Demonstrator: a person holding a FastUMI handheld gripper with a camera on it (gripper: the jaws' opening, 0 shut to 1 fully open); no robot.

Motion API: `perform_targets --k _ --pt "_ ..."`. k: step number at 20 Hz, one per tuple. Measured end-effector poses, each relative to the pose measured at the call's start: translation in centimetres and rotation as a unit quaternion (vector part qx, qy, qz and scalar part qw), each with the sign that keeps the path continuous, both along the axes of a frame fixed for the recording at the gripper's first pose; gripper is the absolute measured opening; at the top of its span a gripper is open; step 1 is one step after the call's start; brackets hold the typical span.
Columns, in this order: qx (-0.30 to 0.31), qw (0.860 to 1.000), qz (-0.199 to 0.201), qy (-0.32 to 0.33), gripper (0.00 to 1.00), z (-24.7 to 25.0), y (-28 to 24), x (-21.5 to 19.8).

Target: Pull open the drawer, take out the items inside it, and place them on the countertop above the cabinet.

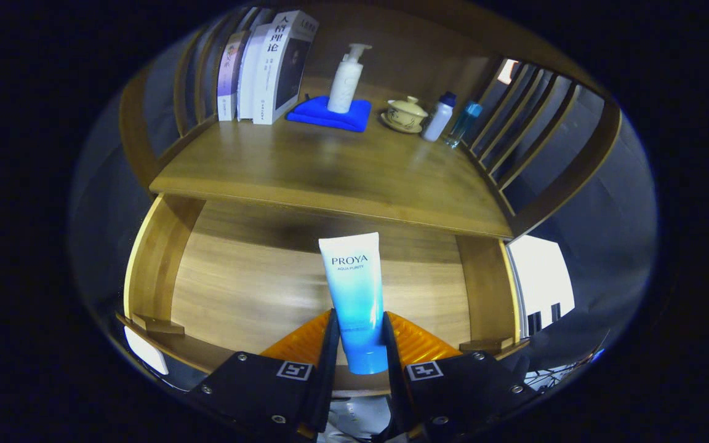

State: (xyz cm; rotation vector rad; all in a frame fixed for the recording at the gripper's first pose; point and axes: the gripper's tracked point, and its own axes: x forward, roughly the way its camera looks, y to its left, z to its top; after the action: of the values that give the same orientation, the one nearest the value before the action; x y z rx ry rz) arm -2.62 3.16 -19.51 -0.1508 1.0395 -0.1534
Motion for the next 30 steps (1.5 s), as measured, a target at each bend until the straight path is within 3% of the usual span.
perform_targets --k 4,8,15,19,30 --pt "0.008 0.999 -0.017 -0.04 0.41 2.5 -0.4 1.5" --pt "0.017 0.997 -0.023 -0.073 0.41 3.7 -1.0 6.0" --pt "0.054 0.992 -0.028 -0.11 0.41 2.5 -1.9 16.0" --pt "0.07 0.992 -0.023 -0.103 0.41 0.9 -1.8 19.5" --pt "0.097 0.991 -0.026 -0.088 0.44 -2.6 -1.7 22.6"
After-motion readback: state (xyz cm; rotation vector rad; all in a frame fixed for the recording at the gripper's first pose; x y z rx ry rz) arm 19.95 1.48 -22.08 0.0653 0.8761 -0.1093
